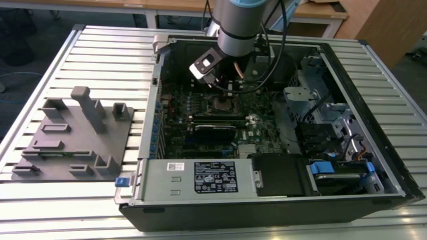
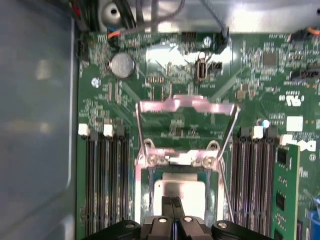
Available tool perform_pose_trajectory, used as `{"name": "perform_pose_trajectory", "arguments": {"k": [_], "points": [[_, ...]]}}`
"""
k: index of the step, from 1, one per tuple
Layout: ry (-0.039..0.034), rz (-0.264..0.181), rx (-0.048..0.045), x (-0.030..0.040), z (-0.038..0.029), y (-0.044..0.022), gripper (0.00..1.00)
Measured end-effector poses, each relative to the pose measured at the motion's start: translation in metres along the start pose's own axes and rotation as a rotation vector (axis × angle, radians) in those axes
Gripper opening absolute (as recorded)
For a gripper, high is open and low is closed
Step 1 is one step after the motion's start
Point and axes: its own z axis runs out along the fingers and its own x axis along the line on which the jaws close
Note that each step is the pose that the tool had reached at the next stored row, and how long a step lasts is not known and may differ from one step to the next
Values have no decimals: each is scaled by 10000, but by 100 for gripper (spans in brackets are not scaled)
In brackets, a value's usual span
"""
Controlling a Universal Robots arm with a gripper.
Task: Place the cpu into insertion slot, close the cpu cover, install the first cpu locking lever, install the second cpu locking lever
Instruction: 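Place the cpu into insertion slot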
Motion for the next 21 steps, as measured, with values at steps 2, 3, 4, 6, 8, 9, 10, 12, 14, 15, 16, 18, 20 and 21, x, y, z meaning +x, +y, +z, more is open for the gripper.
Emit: {"name": "perform_pose_trajectory", "arguments": {"k": [2, 3, 4, 6, 8, 9, 10, 12, 14, 15, 16, 18, 20, 21], "points": [[-1, -3, -24, 0, 1, 1, 10], [-15, -2, -24, 0, 1, 1, 10], [-48, 5, -22, 0, 0, 0, 10], [-144, 17, -23, 0, 0, 0, 10], [-198, 20, -22, 0, 0, 0, 10], [-199, 19, -22, -1, -1, 0, 10], [-200, 20, -23, -1, 0, 0, 10], [-175, 18, -90, 0, 3, -1, 10], [-160, 11, -190, 0, 5, 1, 10], [-159, 9, -201, 0, 6, 1, 10], [-162, 8, -203, 0, 6, 1, 10], [-183, 10, -204, 0, 4, 0, 10], [-225, 12, -204, 1, 5, 0, 10], [-261, 13, -204, 1, 4, 0, 10]]}}
